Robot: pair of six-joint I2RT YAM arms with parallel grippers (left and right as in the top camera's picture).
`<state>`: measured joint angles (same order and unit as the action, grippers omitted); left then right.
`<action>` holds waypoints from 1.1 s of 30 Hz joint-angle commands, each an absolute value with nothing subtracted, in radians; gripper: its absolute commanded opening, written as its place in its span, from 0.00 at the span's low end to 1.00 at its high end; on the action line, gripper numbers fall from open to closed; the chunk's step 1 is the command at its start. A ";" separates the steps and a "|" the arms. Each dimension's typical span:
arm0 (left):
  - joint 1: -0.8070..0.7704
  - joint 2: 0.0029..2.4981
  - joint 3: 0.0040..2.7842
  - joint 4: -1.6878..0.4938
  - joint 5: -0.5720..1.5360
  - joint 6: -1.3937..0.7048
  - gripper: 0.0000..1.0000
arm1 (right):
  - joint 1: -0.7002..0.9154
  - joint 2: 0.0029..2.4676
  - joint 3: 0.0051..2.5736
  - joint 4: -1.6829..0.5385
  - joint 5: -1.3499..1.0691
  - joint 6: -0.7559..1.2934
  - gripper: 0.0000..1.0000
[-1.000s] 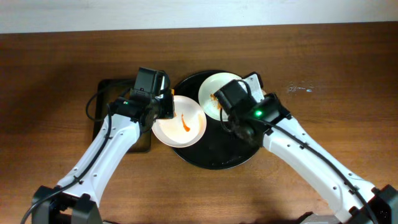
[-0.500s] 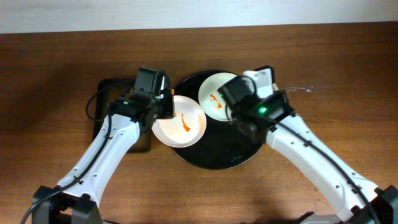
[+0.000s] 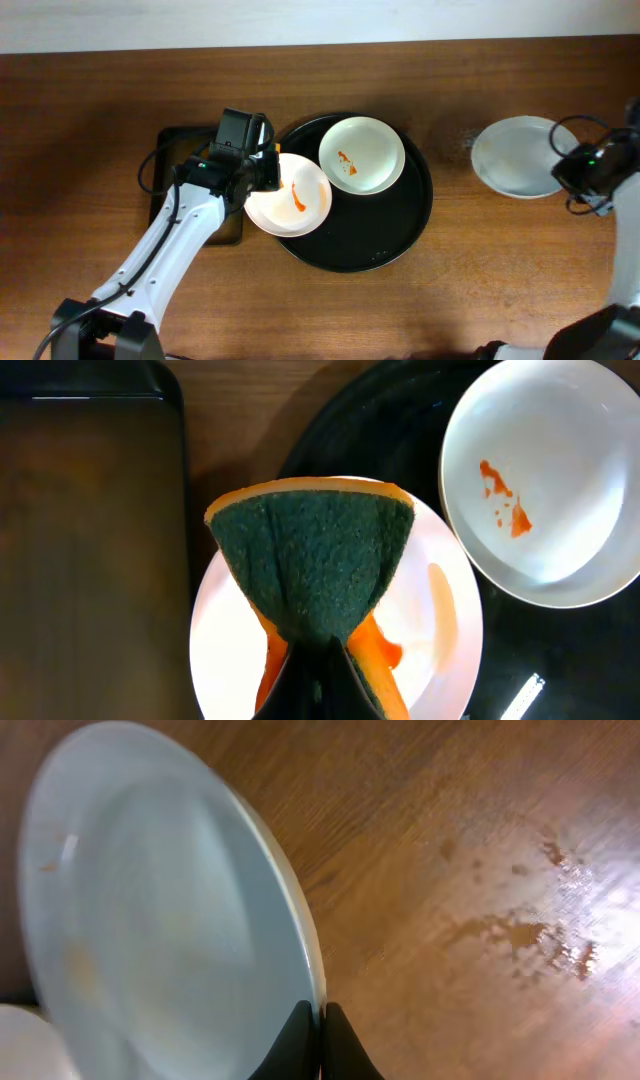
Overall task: Clean dirty plates on tray and stack at the side
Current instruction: 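Carry the cleaned plate right and set it on the table with the right gripper, then move the right gripper back and grasp the lower white plate's rim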
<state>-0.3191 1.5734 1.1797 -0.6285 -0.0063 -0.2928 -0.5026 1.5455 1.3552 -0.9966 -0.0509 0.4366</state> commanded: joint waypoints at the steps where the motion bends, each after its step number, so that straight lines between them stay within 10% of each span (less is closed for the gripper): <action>1: -0.313 1.548 1.185 -0.626 0.004 -0.302 0.00 | -0.583 1.642 1.373 -0.910 -0.147 0.421 0.04; 13: -0.313 1.548 1.185 -0.628 0.004 -0.302 0.00 | -0.602 1.890 1.373 -0.803 -0.177 0.394 0.06; 15: -0.313 1.548 1.185 -0.632 0.004 -0.302 0.00 | -0.602 1.879 1.373 -0.813 -0.192 0.327 0.47; 21: -0.313 1.548 1.185 -0.643 0.003 -0.302 0.00 | -0.533 1.676 1.374 -0.924 -0.415 0.218 0.55; 27: -0.299 1.537 1.185 -0.672 -0.075 -0.302 0.00 | -0.226 1.612 1.373 -1.076 -0.488 0.187 0.99; 31: -0.272 1.522 1.185 -0.675 -0.075 -0.302 0.00 | 0.001 1.618 1.367 -1.122 -0.493 0.188 0.98; 33: -0.270 1.522 1.185 -0.675 -0.075 -0.302 0.00 | 0.117 1.623 1.332 -1.079 -0.483 0.206 0.82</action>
<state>-0.2752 1.5520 1.1797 -0.6739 -0.0631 -0.2932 0.0174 1.6093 1.3640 -1.1110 -0.4767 0.1989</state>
